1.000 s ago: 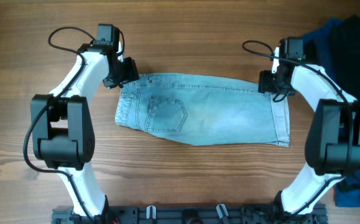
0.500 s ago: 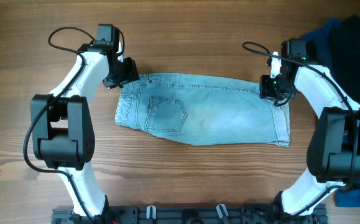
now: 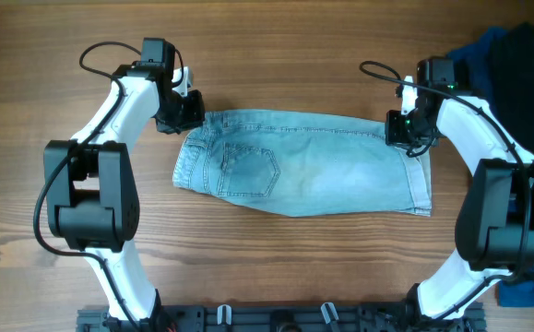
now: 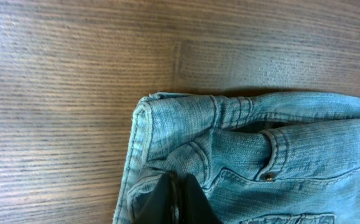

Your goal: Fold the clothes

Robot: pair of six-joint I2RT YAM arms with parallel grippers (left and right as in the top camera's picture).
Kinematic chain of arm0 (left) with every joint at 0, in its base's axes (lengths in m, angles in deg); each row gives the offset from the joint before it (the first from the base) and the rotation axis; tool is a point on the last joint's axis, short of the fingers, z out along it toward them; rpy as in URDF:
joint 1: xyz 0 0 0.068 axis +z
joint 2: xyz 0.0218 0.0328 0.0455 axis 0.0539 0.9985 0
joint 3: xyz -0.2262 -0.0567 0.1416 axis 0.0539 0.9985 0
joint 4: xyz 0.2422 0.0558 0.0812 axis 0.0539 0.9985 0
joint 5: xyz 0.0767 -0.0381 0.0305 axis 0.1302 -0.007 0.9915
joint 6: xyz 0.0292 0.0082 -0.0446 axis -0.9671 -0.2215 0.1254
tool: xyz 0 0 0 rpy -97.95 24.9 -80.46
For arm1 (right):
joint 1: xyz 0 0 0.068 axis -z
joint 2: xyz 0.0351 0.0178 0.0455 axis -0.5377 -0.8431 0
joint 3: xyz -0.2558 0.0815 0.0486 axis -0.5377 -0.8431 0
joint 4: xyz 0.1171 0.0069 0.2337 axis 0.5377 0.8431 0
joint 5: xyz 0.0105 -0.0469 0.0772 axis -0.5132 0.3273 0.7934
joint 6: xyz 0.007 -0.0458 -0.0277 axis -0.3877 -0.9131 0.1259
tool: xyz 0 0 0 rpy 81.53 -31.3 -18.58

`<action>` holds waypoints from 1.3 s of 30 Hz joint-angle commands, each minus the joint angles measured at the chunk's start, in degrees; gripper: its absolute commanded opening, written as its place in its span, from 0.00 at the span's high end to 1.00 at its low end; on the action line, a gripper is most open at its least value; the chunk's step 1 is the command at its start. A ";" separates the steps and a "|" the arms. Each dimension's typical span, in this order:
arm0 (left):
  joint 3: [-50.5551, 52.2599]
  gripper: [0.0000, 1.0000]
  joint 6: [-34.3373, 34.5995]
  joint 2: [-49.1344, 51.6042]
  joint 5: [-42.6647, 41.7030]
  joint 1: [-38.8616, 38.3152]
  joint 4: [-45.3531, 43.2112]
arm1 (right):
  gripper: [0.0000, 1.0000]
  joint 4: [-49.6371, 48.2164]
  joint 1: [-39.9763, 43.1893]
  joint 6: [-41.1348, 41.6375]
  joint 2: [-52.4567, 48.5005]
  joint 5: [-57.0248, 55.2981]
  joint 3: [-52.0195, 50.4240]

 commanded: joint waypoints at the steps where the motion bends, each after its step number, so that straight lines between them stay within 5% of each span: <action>1: 0.52 0.96 -0.63 0.28 -3.02 -0.39 0.74 | 0.96 -0.46 0.24 -0.37 1.25 1.38 0.72; 13: 1.42 0.96 0.61 -7.02 -3.02 -0.81 10.67 | 0.96 16.22 0.22 9.27 8.31 1.60 1.62; 20: 8.74 0.96 1.51 -3.39 -2.82 -2.34 4.72 | 0.96 3.78 0.22 10.36 6.69 1.55 -7.89; 28: 11.08 0.96 3.23 -0.11 3.89 -2.34 -3.02 | 0.96 -6.91 0.22 10.29 -6.99 -0.28 -8.24; 39: 11.08 0.96 4.02 4.63 12.09 -2.34 -24.02 | 0.96 -23.74 0.22 11.23 -10.69 -2.05 -8.17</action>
